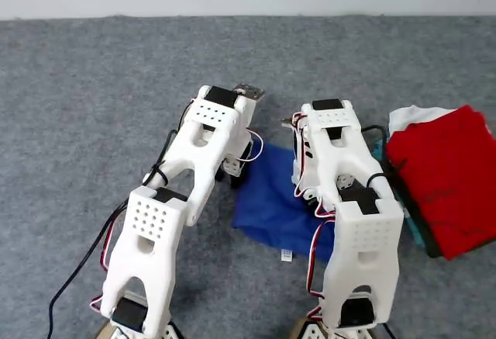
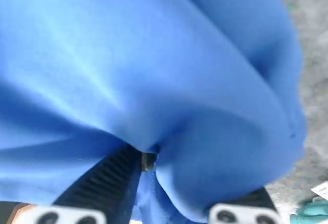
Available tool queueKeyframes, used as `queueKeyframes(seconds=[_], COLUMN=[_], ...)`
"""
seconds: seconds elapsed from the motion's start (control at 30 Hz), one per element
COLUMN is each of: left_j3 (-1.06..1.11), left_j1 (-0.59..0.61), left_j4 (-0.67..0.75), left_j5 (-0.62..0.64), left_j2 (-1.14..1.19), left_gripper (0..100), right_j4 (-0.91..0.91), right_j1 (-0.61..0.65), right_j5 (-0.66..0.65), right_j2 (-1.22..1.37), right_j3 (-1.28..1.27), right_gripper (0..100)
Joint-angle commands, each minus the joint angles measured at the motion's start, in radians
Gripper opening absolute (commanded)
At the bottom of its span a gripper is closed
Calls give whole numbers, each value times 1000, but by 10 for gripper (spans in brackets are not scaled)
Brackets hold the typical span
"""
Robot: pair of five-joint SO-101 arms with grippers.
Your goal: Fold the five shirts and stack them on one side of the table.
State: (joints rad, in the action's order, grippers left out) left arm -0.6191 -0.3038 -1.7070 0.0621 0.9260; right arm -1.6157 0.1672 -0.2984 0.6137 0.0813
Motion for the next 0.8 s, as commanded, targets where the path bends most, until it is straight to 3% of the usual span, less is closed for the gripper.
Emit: queueKeyframes(seconds=[0.0, 0.67, 0.77], left_j3=[7, 7, 7], left_j1=[40, 40, 40], left_j4=[20, 20, 20], left_j5=[8, 8, 8], left_j2=[31, 31, 31], left_gripper=[101, 101, 101], right_j4=[-2, -5, -5], right_j1=[27, 27, 25], right_j5=[11, 6, 9], right_j2=[87, 77, 71], right_j3=[0, 0, 2], right_gripper=[125, 131, 189])
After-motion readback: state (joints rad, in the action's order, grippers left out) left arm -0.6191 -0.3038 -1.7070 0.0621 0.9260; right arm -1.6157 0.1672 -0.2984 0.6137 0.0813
